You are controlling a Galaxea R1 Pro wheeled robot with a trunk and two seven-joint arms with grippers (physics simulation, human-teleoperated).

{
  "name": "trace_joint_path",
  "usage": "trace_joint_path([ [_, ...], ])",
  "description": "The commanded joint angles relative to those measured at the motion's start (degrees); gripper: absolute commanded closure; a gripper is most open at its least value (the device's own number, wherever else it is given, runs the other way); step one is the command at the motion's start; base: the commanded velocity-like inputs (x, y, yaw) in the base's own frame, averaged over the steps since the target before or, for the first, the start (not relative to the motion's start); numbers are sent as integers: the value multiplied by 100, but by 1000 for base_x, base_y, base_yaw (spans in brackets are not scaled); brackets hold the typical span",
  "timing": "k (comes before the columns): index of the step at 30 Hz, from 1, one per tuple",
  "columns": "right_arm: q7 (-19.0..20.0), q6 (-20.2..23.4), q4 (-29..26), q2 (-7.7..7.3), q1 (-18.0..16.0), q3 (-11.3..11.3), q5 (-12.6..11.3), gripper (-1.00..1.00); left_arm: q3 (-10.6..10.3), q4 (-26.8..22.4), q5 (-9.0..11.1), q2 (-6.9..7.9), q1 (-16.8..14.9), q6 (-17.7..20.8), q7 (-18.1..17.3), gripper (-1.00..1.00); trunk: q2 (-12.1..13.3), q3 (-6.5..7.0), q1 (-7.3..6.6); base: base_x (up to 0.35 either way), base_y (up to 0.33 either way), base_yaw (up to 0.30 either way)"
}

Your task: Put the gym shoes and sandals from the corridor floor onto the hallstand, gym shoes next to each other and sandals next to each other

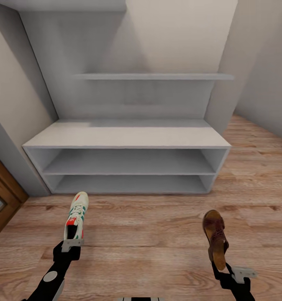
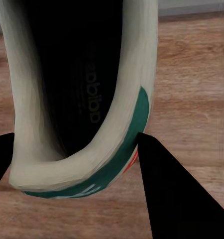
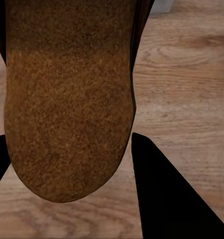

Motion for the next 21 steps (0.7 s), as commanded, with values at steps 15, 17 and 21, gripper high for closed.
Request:
trace_joint_path([
  [15, -10, -9, 16, 20, -5, -18, -16, 100, 10, 0, -58, -6, -1, -13, 36, 100, -2, -4, -1, 0, -266, 0],
  [17, -10, -9, 15, 20, -5, -18, -16, 100, 10, 0, -58, -8, -1, -13, 40, 100, -2, -4, -1, 0, -273, 0],
  [21, -10, -9, 16, 37, -5, -18, -16, 100, 10, 0, -58, -7, -1, -13, 42, 100, -2, -4, -1, 0, -273, 0],
])
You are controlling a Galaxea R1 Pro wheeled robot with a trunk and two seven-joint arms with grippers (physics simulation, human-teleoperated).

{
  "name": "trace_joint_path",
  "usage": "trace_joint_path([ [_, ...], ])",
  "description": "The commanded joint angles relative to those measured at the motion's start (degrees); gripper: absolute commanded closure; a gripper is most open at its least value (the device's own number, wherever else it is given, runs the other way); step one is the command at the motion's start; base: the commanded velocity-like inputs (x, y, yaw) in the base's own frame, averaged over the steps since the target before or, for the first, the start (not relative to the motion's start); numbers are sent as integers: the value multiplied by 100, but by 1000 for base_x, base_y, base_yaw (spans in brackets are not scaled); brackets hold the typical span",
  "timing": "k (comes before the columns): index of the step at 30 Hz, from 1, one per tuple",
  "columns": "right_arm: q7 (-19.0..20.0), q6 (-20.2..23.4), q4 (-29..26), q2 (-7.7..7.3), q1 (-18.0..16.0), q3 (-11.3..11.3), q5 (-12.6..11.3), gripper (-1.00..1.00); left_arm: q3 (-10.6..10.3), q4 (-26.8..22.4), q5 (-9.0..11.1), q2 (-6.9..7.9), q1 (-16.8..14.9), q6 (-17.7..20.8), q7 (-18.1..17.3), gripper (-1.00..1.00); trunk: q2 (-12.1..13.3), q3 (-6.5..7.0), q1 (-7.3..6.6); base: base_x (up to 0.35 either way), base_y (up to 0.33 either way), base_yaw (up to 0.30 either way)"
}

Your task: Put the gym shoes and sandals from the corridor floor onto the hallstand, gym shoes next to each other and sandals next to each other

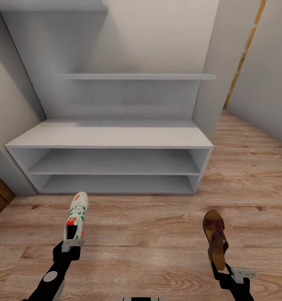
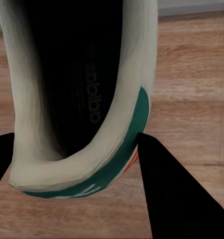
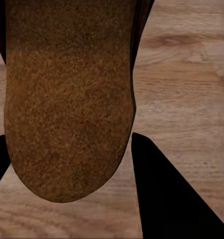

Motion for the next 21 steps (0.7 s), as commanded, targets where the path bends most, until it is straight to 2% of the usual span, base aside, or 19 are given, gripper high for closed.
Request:
trace_joint_path([
  [1, 56, -9, 6, 4, -5, -30, -19, 100, 3, -1, -59, 0, -2, -13, 18, 100, -2, -4, -1, 0, -273, 0],
  [21, 47, -9, 6, 4, -5, -30, -19, 100, 3, -1, -66, -7, -2, -13, 19, 100, -2, -4, -1, 0, -272, 0],
])
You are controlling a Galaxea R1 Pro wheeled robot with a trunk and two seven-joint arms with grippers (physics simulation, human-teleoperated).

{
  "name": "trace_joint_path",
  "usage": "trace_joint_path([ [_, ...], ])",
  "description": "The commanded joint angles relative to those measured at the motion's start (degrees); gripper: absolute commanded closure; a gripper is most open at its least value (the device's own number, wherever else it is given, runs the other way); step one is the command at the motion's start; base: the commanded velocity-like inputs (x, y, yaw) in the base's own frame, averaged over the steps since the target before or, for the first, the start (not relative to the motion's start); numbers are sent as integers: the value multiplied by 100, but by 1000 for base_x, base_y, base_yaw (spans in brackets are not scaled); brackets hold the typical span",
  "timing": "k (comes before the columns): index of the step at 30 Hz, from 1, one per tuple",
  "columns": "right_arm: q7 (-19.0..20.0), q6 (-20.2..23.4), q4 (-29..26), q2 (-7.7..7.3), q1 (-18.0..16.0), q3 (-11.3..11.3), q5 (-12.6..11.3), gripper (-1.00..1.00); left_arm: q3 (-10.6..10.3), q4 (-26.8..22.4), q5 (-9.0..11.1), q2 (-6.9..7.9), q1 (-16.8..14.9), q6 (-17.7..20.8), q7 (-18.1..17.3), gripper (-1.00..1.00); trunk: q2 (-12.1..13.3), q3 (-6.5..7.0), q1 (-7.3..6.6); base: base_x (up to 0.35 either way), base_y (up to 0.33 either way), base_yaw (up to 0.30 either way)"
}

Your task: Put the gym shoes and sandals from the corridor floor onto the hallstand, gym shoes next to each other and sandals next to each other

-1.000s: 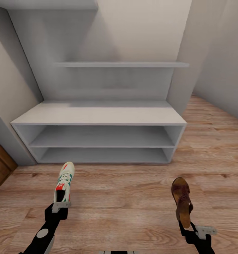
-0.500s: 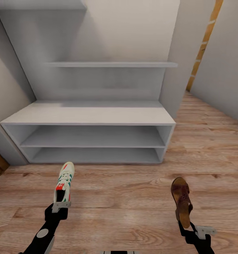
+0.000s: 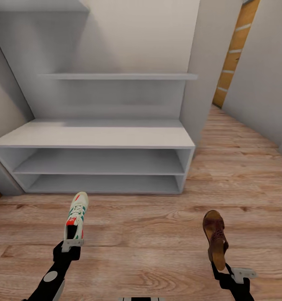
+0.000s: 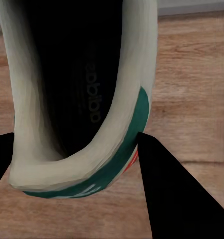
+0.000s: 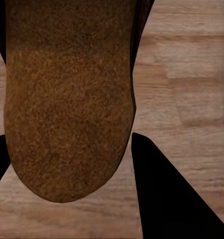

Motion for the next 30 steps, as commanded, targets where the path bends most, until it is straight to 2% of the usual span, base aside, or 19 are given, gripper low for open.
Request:
trace_joint_path([
  [1, 56, -9, 4, 3, -5, -30, -19, 100, 3, -1, -61, -1, -2, -13, 18, 100, -2, -4, -1, 0, -272, 0],
  [10, 39, -9, -4, -34, -5, -54, -29, 100, 17, 5, -62, 3, -2, -13, 20, 100, -2, -4, -1, 0, -272, -17],
  [13, -209, -9, -14, -170, -5, -121, -38, 100, 22, 4, -60, 6, -2, -12, 22, 100, -2, -4, -1, 0, -162, -114],
  [14, -360, -8, -16, -269, -5, -199, -41, 100, 21, 2, -58, 6, -2, -12, 21, 100, -2, -4, -1, 0, -76, -55],
  [16, -496, -2, -17, -369, -5, -302, -42, 100, 24, 1, -56, 8, -2, -9, 21, 100, -2, -4, -1, 0, -55, -39],
  [17, -591, 2, -15, -463, -5, -427, -45, 100, 26, 0, -55, 8, -2, -9, 22, 100, -2, -4, -1, 0, -31, -22],
  [20, -685, 6, -18, -618, -5, -730, -51, 100, 20, -6, -60, 6, -2, 3, 21, 100, -2, -4, -1, 0, -18, -13],
  [21, -713, 8, -25, -700, -5, -994, -53, 100, 7, -15, -70, -2, -23, 103, 24, 100, -2, -4, -1, 0, -7, -5],
  [22, -724, 8, -33, -743, -5, -1174, -53, 100, 1, -36, -70, -5, -46, 272, 25, 100, -2, -4, -1, 0, -4, -3],
  [23, -734, 8, -44, -795, -5, -1439, -54, 100, -8, -107, -66, -11, -73, 658, 24, 100, -2, -4, -1, 0, -2, -2],
  [25, -739, 8, -48, -829, -5, -1609, -54, 100, -16, -192, -64, -14, -102, 951, 25, 100, -2, -4, -1, 0, -2, -1],
  [27, -749, 8, -53, -928, -5, -1999, -54, 100, -19, -557, -63, -18, -236, 1593, 21, 100, -2, -4, -1, 0, 0, 0],
  [30, -752, 12, -55, -1042, -5, -2434, -55, 100, -17, -956, -58, -32, -418, 2104, 17, 100, -2, -4, -1, 0, 0, 0],
])
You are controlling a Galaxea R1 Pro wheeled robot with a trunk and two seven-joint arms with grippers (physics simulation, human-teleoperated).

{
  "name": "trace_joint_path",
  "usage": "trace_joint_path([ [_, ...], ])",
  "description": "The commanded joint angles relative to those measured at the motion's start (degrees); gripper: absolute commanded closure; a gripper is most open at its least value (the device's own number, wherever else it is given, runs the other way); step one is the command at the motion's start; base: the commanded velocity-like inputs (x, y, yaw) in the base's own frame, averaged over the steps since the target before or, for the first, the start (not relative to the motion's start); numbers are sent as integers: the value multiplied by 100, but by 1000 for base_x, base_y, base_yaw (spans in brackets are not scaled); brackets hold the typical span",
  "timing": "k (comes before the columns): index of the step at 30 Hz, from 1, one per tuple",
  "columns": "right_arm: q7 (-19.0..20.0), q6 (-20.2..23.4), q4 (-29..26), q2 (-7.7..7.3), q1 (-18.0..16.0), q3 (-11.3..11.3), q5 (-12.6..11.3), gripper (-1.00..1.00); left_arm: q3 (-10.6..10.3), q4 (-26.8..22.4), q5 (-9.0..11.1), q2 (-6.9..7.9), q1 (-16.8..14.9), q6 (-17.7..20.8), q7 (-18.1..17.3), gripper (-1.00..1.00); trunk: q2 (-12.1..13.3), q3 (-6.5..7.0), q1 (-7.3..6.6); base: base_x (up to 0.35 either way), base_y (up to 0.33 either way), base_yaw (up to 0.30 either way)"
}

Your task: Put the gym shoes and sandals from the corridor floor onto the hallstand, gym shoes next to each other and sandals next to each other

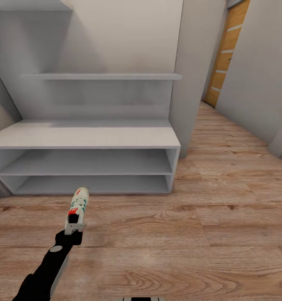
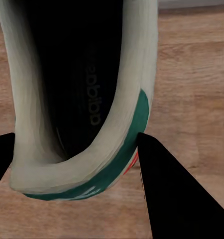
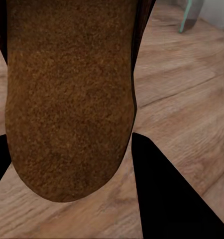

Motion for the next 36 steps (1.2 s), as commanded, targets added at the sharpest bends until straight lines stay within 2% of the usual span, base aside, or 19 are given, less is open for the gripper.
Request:
trace_joint_path([
  [1, 49, -13, 8, -17, -5, -133, 3, 100, -6, -102, -52, -7, -97, 214, -2, 100, -2, -5, -1, 0, 0, 0],
  [4, 58, -10, 21, -38, -5, -300, 8, 100, -26, -241, -50, -42, -446, 698, -12, 100, -2, -5, -1, 0, 0, 0],
  [7, 60, -10, 24, -24, -5, -311, 14, 100, -30, -268, -54, -96, -702, 862, -18, 100, -2, -5, -1, 0, 0, 0],
  [14, 60, -2, 29, -10, -5, -294, 20, 100, -38, -364, -56, -181, -884, 1301, -29, 100, -2, -5, -1, 0, 0, 0],
  [19, 60, -1, 30, -8, -5, -291, 25, 100, -40, -455, -58, -245, -1013, 1432, -36, 100, -2, -5, -1, 0, 0, -33],
  [28, 60, -1, 31, -7, -5, -297, 21, 100, -40, -474, -51, -312, -1300, 1878, -44, 100, -2, -5, -1, 0, 0, -218],
  [36, 60, -1, 31, -7, -5, -298, 23, 100, -40, -415, -50, -357, -1474, 1959, -39, 100, -2, -5, -1, 0, 0, -260],
])
